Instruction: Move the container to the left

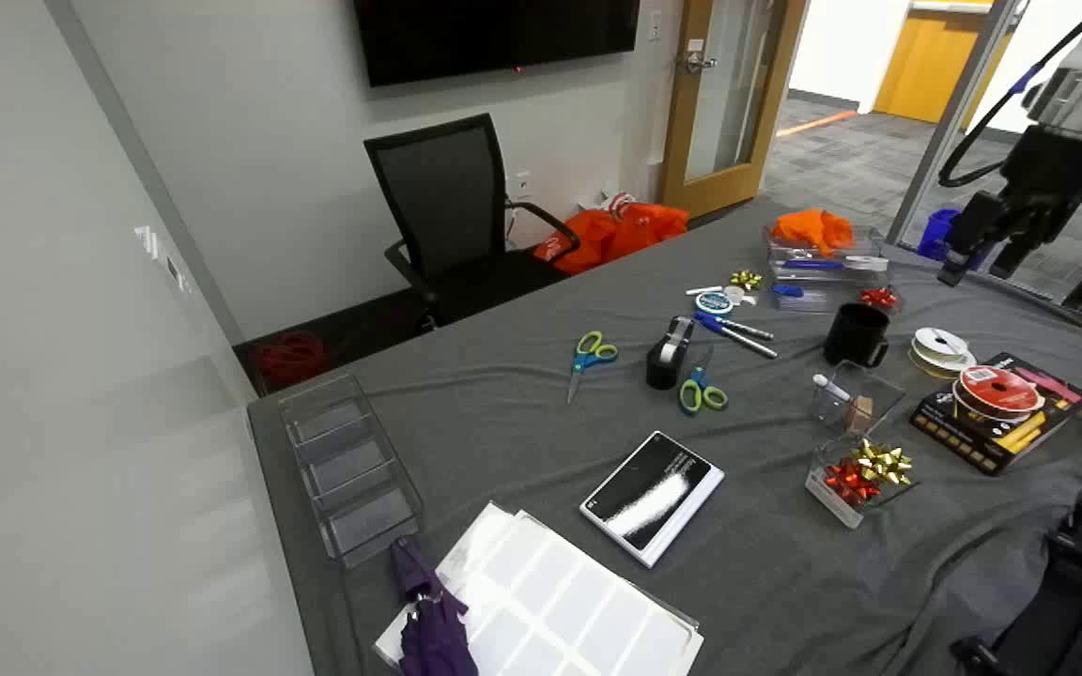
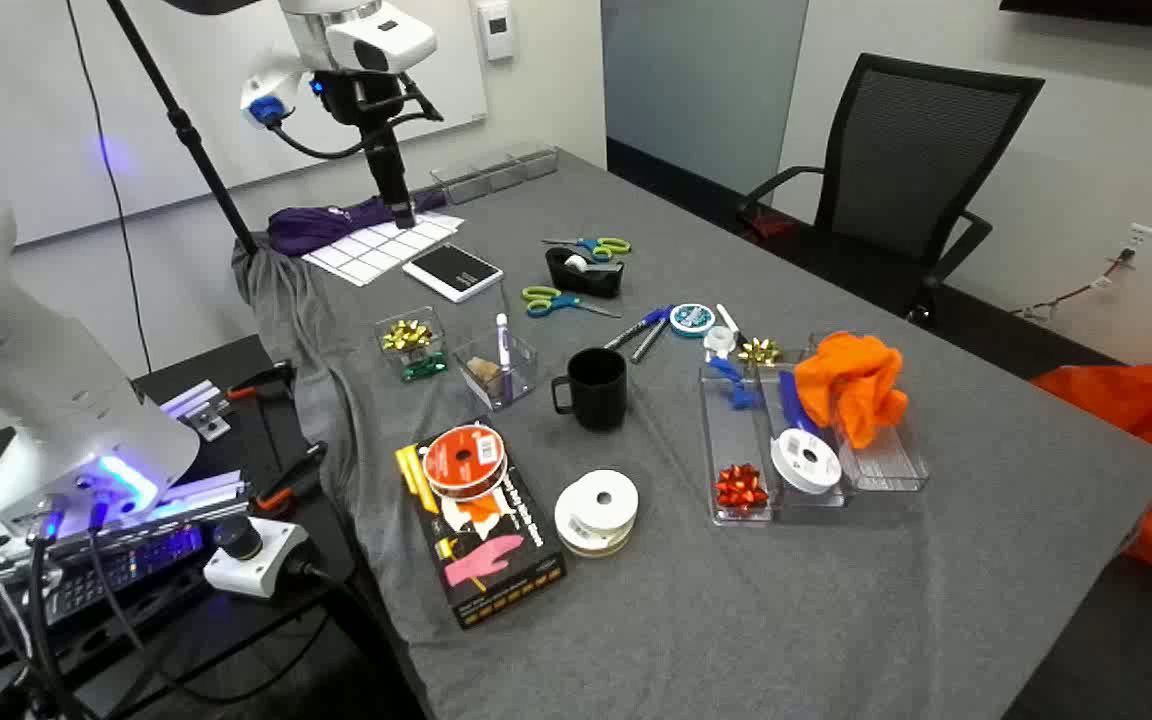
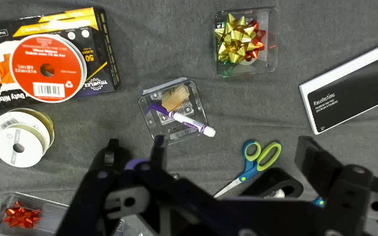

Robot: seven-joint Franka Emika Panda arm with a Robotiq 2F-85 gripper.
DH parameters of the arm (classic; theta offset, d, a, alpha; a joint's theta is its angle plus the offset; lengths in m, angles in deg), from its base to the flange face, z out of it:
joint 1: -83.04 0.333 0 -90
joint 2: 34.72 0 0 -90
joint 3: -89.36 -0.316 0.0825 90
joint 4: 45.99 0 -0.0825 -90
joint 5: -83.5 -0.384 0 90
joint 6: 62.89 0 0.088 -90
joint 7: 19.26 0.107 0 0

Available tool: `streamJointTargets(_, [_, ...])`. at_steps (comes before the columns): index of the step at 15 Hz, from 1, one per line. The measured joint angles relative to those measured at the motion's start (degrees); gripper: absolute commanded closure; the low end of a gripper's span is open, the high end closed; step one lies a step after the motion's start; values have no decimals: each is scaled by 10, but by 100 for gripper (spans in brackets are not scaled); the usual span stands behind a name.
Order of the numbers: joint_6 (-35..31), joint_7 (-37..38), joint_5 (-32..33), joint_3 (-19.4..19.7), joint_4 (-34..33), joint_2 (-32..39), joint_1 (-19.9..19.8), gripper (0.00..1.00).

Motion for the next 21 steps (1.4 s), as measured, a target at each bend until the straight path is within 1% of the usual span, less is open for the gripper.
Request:
streamJointTargets(8, [-1, -4, 1, -1, 0, 0, 0, 0])
streamJointTargets(10, [-18, -28, 6, -1, 1, 5, 0, 0])
streamJointTargets(13, [-63, -71, 24, -1, 1, 33, 0, 0])
streamJointTargets(16, [-98, -140, 25, 1, 0, 74, 2, 0])
streamJointTargets(21, [-128, -325, -12, 11, 0, 133, 11, 0])
